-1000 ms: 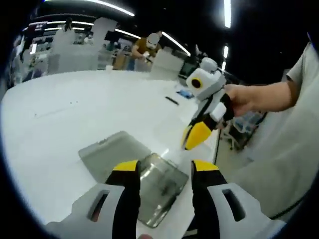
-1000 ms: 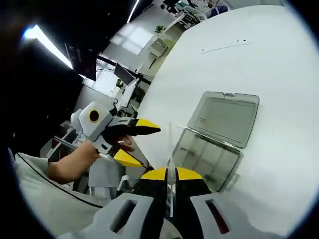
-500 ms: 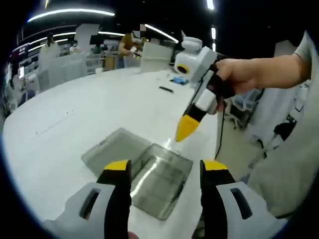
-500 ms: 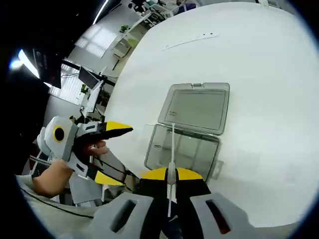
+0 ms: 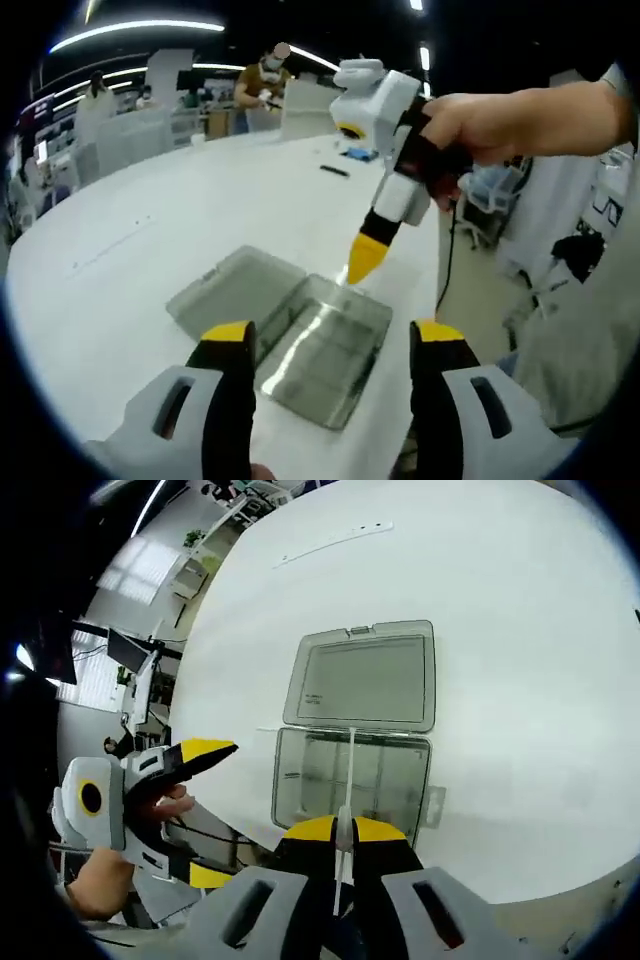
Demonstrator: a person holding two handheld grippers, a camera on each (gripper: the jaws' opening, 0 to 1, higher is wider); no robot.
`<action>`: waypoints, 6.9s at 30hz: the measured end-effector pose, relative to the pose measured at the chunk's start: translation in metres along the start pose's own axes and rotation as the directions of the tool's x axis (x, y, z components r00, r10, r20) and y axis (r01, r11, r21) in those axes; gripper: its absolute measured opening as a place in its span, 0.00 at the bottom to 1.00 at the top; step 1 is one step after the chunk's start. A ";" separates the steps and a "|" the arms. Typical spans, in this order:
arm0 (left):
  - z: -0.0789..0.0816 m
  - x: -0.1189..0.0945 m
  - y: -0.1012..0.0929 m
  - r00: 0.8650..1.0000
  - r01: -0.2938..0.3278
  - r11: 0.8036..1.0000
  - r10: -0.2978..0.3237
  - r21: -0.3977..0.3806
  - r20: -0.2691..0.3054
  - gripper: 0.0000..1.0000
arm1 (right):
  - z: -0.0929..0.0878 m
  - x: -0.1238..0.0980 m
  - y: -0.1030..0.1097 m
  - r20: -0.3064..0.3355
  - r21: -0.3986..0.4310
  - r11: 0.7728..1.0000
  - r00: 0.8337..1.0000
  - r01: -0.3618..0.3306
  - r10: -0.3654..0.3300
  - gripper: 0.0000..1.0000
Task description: Insert the divider into the dual guide fixture by aligning both edges with the guide slots and pushing it downward to the bottom, including one-sided entry, uneven engagement, binding, and posture correction.
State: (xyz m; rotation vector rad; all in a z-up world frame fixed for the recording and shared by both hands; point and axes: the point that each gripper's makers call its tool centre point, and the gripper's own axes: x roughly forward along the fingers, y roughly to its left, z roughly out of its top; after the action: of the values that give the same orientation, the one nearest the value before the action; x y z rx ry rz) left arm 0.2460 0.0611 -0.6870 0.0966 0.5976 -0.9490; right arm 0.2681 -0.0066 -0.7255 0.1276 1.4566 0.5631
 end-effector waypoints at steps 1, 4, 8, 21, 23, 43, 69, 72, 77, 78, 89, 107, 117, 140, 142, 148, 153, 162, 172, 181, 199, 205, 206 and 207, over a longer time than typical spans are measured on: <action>-0.002 0.000 0.001 1.000 -0.004 1.000 0.004 0.004 -0.005 0.60 | 0.000 0.002 -0.001 -0.002 -0.004 1.000 1.000 0.016 -0.017 0.00; -0.007 0.000 0.002 1.000 -0.009 1.000 0.009 0.000 -0.015 0.60 | -0.003 0.006 0.003 -0.007 0.020 0.999 1.000 0.029 -0.029 0.00; -0.008 0.000 0.003 1.000 -0.016 1.000 0.017 0.008 -0.019 0.61 | -0.008 0.009 0.003 -0.033 0.026 0.998 0.998 0.061 -0.060 0.00; -0.008 0.003 0.000 0.999 -0.013 0.999 0.014 0.036 -0.029 0.73 | -0.010 0.008 0.002 -0.075 0.041 0.990 0.989 0.133 -0.129 0.00; -0.008 0.002 -0.001 0.999 -0.015 0.999 0.016 0.041 -0.029 0.75 | -0.010 0.008 0.002 -0.079 0.042 0.990 0.988 0.138 -0.134 0.00; -0.012 0.007 -0.007 0.999 0.000 0.999 0.002 0.049 -0.041 0.98 | -0.014 0.014 0.002 -0.139 0.044 0.983 0.975 0.179 -0.171 0.00; -0.017 0.008 -0.011 0.999 0.003 0.999 -0.001 0.037 -0.049 0.99 | -0.016 0.029 -0.003 -0.173 0.013 0.979 0.965 0.202 -0.197 0.00; -0.018 0.009 -0.010 0.999 0.003 0.999 -0.001 0.035 -0.049 0.99 | -0.014 0.032 -0.005 -0.176 0.014 0.980 0.965 0.200 -0.195 0.00; -0.019 0.009 -0.010 0.999 0.002 1.000 -0.001 0.031 -0.051 0.99 | -0.013 0.035 -0.007 -0.172 0.005 0.979 0.965 0.203 -0.200 0.00; -0.020 0.009 -0.010 0.999 0.002 1.000 0.000 0.031 -0.052 0.99 | -0.014 0.036 -0.008 -0.173 0.004 0.979 0.964 0.206 -0.202 0.00; -0.023 0.008 -0.009 0.998 0.000 1.000 0.001 0.022 -0.056 0.99 | -0.015 0.039 -0.009 -0.170 0.010 0.979 0.966 0.202 -0.197 0.00; -0.028 0.005 -0.005 0.998 -0.008 1.000 0.008 0.010 -0.060 0.98 | -0.014 0.046 -0.014 -0.177 0.008 0.976 0.961 0.219 -0.214 0.00; -0.029 0.004 -0.003 0.998 -0.012 1.000 0.013 0.005 -0.063 0.98 | -0.016 0.049 -0.017 -0.181 0.014 0.976 0.960 0.219 -0.213 0.00; -0.029 0.005 -0.003 0.998 -0.012 1.000 0.012 0.004 -0.065 0.97 | -0.014 0.045 -0.012 -0.180 0.010 0.977 0.961 0.214 -0.209 0.00; -0.029 0.006 -0.002 0.998 -0.013 1.000 0.013 0.001 -0.064 0.97 | -0.014 0.044 -0.012 -0.178 0.010 0.976 0.961 0.217 -0.212 0.00; -0.027 0.005 -0.002 0.998 -0.015 1.000 0.015 0.001 -0.061 0.97 | -0.015 0.046 -0.015 -0.181 0.007 0.974 0.959 0.225 -0.220 0.00; -0.027 0.004 -0.003 0.998 -0.013 1.000 0.013 0.002 -0.063 0.97 | -0.015 0.048 -0.015 -0.182 0.010 0.975 0.959 0.224 -0.218 0.00; -0.028 0.003 -0.001 0.998 -0.017 1.000 0.017 0.001 -0.068 0.97 | -0.015 0.050 -0.017 -0.191 0.024 0.974 0.957 0.227 -0.219 0.00; -0.028 0.003 0.002 0.997 -0.024 1.000 0.024 -0.001 -0.067 0.96 | -0.015 0.051 -0.015 -0.203 0.030 0.972 0.954 0.232 -0.221 0.00; -0.028 0.003 0.000 0.997 -0.023 1.000 0.023 0.000 -0.068 0.96 | -0.016 0.050 -0.009 -0.212 0.024 0.971 0.950 0.238 -0.228 0.00; -0.030 0.003 0.002 0.997 -0.023 1.000 0.023 -0.005 -0.074 0.95 | -0.017 0.054 -0.013 -0.217 0.018 0.971 0.948 0.240 -0.231 0.00; -0.030 0.003 0.003 0.997 -0.023 1.000 0.022 -0.007 -0.074 0.95 | -0.017 0.053 -0.012 -0.222 -0.002 0.971 0.946 0.241 -0.235 0.00; -0.031 0.003 0.003 0.997 -0.022 1.000 0.022 -0.007 -0.075 0.95 | -0.017 0.053 -0.012 -0.223 -0.003 0.970 0.946 0.242 -0.236 0.00; -0.031 0.003 0.004 0.997 -0.022 1.000 0.021 -0.007 -0.076 0.95 | -0.017 0.053 -0.012 -0.226 -0.003 0.970 0.945 0.242 -0.236 0.00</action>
State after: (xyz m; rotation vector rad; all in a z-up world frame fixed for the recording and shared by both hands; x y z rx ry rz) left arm 0.2363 0.0716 -0.7151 0.1323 0.6690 -0.9252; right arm 0.2555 0.0012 -0.7804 -0.0965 1.6714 0.3684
